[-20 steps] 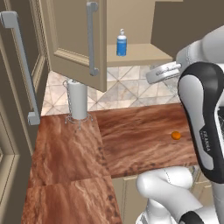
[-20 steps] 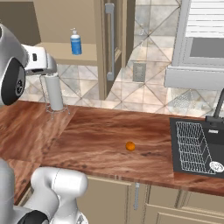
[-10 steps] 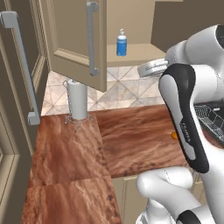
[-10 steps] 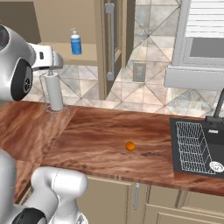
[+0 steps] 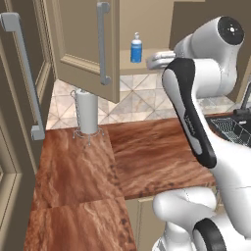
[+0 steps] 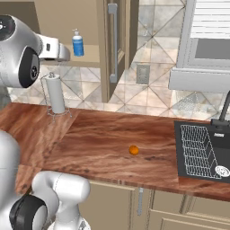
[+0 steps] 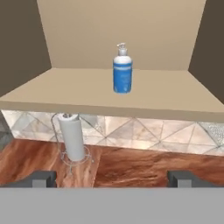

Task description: Open the cabinet. Pick the soap dispenser and place it next to the sink. Then close the cabinet.

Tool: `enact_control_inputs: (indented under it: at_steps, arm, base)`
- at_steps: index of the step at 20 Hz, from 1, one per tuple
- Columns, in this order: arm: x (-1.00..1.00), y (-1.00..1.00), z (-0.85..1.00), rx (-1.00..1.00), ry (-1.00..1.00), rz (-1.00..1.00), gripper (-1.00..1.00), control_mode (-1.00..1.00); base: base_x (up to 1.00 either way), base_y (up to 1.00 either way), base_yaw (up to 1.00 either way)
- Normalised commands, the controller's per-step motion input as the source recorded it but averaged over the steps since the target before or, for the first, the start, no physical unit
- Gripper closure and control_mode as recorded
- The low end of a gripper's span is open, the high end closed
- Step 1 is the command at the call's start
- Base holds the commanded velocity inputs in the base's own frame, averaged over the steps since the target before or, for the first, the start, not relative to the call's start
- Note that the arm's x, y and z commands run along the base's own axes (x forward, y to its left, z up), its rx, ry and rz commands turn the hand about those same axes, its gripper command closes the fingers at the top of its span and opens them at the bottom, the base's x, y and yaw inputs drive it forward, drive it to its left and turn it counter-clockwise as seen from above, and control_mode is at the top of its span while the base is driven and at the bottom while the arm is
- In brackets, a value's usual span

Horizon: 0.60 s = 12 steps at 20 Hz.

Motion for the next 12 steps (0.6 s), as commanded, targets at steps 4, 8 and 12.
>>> enact_control_inputs:
  at_steps: [4, 8, 12]
  arm:
    - [0.54, -0.04, 0.21, 0.11, 0.03, -0.1, -1.0, -1.0]
    - [0.42, -0.05, 0.01, 0.13, 0.03, -0.08, -1.0, -1.0]
    - [0.24, 0.0, -0.04, 0.07, 0.01, 0.0, -1.0, -1.0]
  base:
    - [0.0, 0.0, 0.0]
    - [0.0, 0.0, 0.0]
    - [0.0, 0.0, 0.0]
